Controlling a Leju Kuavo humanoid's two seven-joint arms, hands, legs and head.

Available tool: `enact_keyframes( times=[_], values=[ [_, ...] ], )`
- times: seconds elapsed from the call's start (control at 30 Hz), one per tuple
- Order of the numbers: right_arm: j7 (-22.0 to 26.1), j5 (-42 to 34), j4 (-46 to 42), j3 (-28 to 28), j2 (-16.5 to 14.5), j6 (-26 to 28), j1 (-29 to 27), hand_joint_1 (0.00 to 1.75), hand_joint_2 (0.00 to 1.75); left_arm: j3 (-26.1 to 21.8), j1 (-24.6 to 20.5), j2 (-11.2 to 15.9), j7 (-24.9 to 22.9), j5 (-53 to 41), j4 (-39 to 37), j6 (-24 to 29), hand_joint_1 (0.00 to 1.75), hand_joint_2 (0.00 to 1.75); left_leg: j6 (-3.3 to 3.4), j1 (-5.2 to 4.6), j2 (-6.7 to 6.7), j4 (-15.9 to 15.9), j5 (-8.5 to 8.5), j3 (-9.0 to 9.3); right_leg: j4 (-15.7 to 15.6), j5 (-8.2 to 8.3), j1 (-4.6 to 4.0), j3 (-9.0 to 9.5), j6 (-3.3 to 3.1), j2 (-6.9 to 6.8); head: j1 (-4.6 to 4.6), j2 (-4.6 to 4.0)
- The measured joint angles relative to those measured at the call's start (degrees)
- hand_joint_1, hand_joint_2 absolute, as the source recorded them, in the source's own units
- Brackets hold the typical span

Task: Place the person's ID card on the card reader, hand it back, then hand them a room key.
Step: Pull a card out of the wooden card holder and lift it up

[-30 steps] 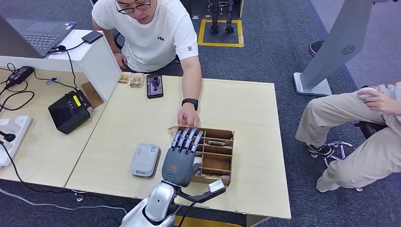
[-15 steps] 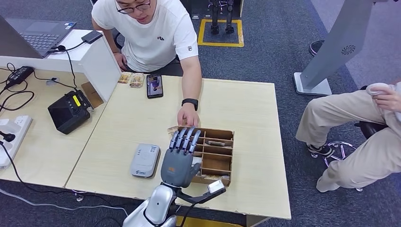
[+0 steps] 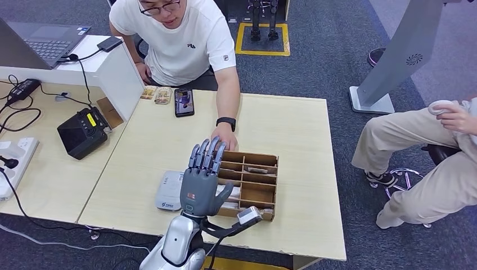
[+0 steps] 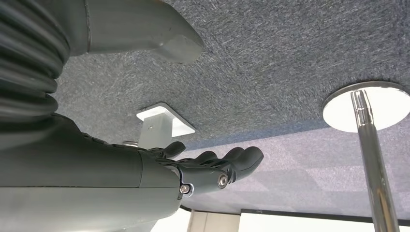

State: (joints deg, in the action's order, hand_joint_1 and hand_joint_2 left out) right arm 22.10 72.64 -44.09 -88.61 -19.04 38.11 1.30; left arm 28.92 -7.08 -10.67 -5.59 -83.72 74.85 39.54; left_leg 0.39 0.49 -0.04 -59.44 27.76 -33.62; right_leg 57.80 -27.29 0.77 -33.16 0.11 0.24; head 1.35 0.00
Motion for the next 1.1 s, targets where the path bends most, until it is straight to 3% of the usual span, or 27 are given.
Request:
enact_keyframes(
  times=[0.5,1.1],
  values=[
    [-0.3,1.0,0.1,0.0,0.0,0.0,0.3,0.00,1.75,-1.3,-1.3,-0.6,-9.8,-2.0,-5.4,0.0,0.00,1.75,0.00,0.00,0.00,0.0,0.00,0.00,0.0,0.00,0.00,-0.01,0.00,0.00,-0.01,0.00],
    [-1.2,0.0,0.1,0.0,0.0,0.0,0.4,0.00,1.75,-7.1,-1.4,0.6,-11.3,-2.0,-6.2,0.0,0.00,1.75,0.00,0.00,0.01,0.0,0.00,0.00,0.0,0.00,0.00,-0.01,0.00,0.00,0.01,0.00]
  ],
)
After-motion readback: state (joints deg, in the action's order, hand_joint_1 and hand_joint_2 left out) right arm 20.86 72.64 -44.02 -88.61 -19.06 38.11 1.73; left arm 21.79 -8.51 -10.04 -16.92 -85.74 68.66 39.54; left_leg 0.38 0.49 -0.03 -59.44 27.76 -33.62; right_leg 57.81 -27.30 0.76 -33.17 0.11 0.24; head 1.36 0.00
